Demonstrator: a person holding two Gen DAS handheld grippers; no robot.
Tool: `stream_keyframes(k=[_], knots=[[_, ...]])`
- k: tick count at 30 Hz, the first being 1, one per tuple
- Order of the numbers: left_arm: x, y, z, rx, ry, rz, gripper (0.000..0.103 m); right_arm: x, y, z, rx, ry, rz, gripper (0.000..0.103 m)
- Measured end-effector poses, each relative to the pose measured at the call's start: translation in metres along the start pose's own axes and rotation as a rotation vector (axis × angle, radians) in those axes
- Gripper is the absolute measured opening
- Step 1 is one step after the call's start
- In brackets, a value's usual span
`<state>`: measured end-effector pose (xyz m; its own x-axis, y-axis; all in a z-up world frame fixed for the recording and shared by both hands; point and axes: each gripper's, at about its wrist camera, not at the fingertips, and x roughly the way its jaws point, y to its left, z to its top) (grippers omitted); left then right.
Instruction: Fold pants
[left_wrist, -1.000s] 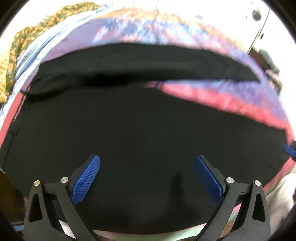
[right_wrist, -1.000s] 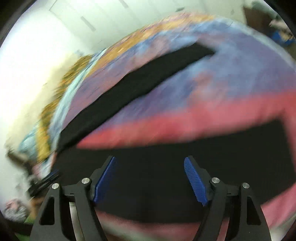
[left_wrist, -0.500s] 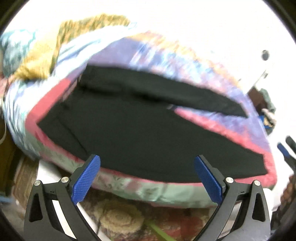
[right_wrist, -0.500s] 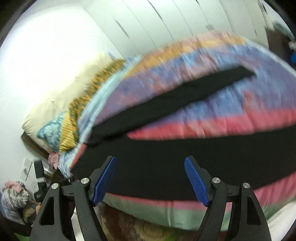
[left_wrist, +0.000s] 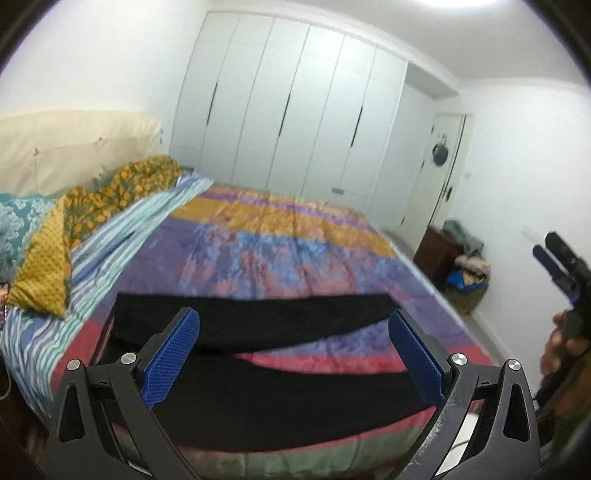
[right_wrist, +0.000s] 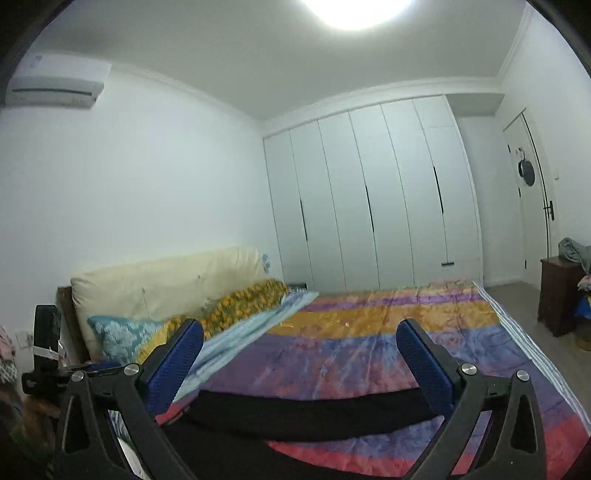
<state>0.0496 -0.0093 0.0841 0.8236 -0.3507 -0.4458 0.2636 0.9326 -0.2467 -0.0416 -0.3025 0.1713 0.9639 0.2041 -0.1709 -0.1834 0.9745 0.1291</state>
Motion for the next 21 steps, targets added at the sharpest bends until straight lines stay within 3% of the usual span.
stream_keyframes(k=[5,8,13,21], knots=[[0.033,0.005,-0.027,-0.014,0.11,-0.037,0.102,0.039,0.008,-0.045,-0.031,0.219,-0.073,0.103],[0.037,0.002,-0.031,0.001,0.12,-0.038,0.102,0.055,0.008,-0.076,-0.009,0.307,-0.11,0.103],[0.044,-0.001,-0.04,0.024,0.146,-0.018,0.102,0.084,0.0,-0.121,0.099,0.447,-0.062,0.103],[0.058,-0.003,-0.05,0.047,0.175,0.019,0.102,0.104,0.002,-0.147,0.104,0.491,-0.016,0.103]])
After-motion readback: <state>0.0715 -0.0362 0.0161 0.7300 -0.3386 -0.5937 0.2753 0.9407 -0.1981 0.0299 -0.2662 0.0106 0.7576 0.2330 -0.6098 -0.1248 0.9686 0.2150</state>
